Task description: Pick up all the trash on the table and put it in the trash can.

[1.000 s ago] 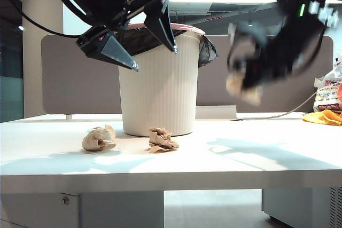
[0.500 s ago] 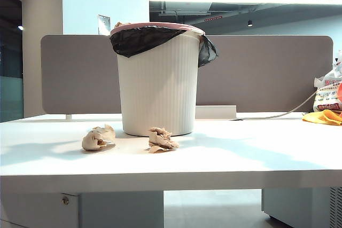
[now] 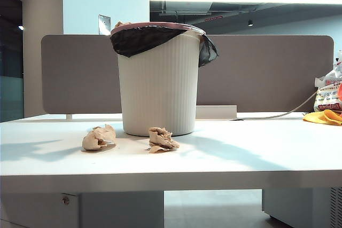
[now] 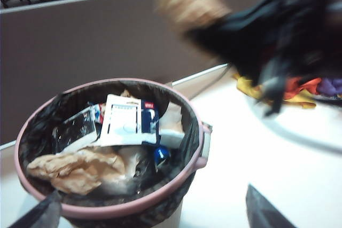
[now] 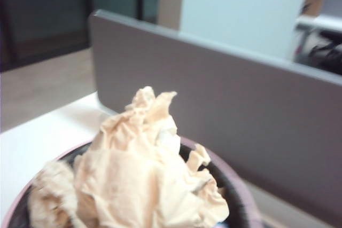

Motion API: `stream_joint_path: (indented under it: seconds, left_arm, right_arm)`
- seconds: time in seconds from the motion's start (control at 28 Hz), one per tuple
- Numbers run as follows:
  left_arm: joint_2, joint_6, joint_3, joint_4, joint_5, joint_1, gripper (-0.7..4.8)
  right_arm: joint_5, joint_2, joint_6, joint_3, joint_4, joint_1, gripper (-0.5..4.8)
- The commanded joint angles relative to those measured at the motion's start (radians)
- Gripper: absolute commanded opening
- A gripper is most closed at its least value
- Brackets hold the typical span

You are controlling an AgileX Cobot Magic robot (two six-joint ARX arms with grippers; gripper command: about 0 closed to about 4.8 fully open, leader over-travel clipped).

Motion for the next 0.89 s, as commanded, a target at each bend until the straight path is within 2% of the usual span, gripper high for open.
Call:
stream_joint_path:
  seconds: [0.04, 0.14, 0.39, 0.43, 0.46, 0.5, 0.54, 0.57, 0.61, 0.89]
  left_arm:
    - [0.003, 0.007, 0.003, -0.047, -0.031, 0.007, 4.79]
    - [0.005, 0.008, 0.002, -0.07, -0.069, 0.016, 4.79]
    - [0.005, 0.007, 0.002, -0.088, -0.079, 0.035, 4.79]
    - [0.005, 0.007, 0.002, -0.09, -0.079, 0.04, 4.79]
    - [0.005, 0.007, 0.002, -0.09, -0.079, 0.045, 4.79]
    - [0.005, 0.007, 0.002, -0.09, -0.079, 0.048, 4.79]
    - [0.005, 0.007, 0.002, -0.091, -0.079, 0.048, 4.79]
    - [0.005, 0.007, 0.002, -0.092, -0.079, 0.048, 4.79]
    - [0.005, 0.007, 0.002, -0.091, -0.079, 0.048, 4.79]
    - [0.005, 0.007, 0.002, -0.112, -0.079, 0.049, 4.79]
  right_arm:
    - [0.043, 0.067, 0.004, 0.076, -0.063, 0.018, -0.05]
    - [0.042, 0.129, 0.004, 0.117, -0.11, 0.023, -0.06]
    - [0.043, 0.177, 0.003, 0.118, -0.137, 0.023, -0.03]
    - [0.043, 0.177, 0.003, 0.118, -0.134, 0.023, 0.33]
    - [0.043, 0.176, 0.003, 0.118, -0.129, 0.023, 1.12]
    - [0.042, 0.176, 0.003, 0.118, -0.12, 0.023, 2.25]
    - [0.042, 0.176, 0.003, 0.118, -0.11, 0.023, 3.61]
    - [0.042, 0.176, 0.003, 0.118, -0.106, 0.023, 4.27]
    - [0.042, 0.176, 0.002, 0.118, -0.106, 0.026, 4.47]
    - [0.019, 0.169, -0.015, 0.118, -0.128, 0.041, 4.45]
